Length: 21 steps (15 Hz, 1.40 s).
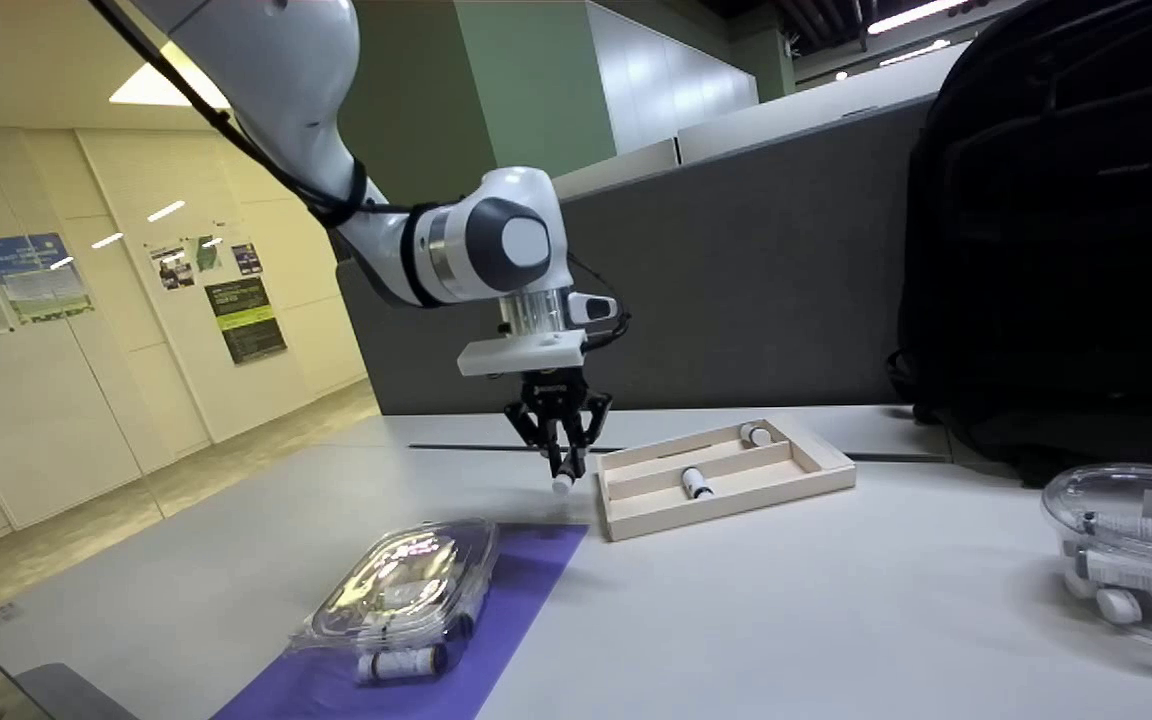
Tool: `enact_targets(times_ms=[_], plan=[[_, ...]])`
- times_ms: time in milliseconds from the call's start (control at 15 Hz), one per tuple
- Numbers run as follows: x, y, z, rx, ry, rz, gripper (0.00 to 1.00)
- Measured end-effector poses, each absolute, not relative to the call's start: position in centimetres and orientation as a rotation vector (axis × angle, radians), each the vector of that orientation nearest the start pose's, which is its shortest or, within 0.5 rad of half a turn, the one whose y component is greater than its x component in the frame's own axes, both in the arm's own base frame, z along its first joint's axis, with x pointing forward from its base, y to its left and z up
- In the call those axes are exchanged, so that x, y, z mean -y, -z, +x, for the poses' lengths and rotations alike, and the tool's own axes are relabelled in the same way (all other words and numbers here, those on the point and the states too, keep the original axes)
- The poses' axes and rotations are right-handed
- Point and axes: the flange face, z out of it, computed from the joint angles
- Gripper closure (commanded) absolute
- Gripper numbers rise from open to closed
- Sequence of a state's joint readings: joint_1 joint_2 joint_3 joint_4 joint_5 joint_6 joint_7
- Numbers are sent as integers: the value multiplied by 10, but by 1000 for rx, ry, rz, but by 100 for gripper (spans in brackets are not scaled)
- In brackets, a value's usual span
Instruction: Take the bottle from the table and put it in the bottom compartment of the box
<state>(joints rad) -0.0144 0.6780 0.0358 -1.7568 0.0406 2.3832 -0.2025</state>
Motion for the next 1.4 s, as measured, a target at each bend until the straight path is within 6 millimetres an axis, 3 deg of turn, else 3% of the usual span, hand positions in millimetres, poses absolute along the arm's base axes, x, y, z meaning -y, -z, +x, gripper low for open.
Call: enact_targets(times_ms=[200, 400, 933, 1000, 1400], plan=[[19, -194, 665, 148, -15, -3051, 93], [44, -196, 670, 27, 5, -3026, 93], [73, -164, 685, -232, -21, -2963, 93], [75, -159, 687, -256, -24, -2957, 53], [80, -146, 694, -326, -42, -2930, 12]])
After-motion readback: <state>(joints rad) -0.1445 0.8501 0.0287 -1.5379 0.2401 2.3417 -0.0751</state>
